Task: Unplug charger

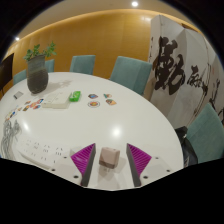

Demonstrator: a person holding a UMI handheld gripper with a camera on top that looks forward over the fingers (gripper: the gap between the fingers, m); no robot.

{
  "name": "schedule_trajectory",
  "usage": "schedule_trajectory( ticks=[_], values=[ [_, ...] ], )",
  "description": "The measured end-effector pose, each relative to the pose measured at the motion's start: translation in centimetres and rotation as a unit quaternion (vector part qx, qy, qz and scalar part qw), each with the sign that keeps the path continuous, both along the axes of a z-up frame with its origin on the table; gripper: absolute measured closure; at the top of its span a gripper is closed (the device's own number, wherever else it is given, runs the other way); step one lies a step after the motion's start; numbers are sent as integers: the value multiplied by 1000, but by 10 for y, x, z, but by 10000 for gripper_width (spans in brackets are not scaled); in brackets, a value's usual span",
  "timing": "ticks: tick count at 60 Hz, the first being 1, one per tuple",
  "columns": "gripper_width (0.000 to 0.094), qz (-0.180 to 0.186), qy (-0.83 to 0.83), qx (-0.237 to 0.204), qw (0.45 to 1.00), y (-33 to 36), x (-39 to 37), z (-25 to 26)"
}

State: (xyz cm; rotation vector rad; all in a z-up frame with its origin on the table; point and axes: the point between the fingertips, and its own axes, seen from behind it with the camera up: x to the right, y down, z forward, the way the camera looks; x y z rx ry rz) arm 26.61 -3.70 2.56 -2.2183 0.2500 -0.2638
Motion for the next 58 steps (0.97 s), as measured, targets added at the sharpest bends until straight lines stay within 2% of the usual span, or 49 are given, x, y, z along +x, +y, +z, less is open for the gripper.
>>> schedule_trajectory(
  ticks=[4, 7, 16, 28, 43, 58],
  values=[
    [117, 3, -7, 11, 1000, -4, 0, 17],
    [49, 5, -11, 21, 1000, -10, -2, 33],
    [64, 9, -25, 55, 998, -51, -17, 87],
    [66, 16, -27, 76, 997, -141, -52, 138],
    [68, 18, -32, 66, 997, -235, -78, 151],
    [68, 26, -30, 79, 996, -257, -88, 164]
  ],
)
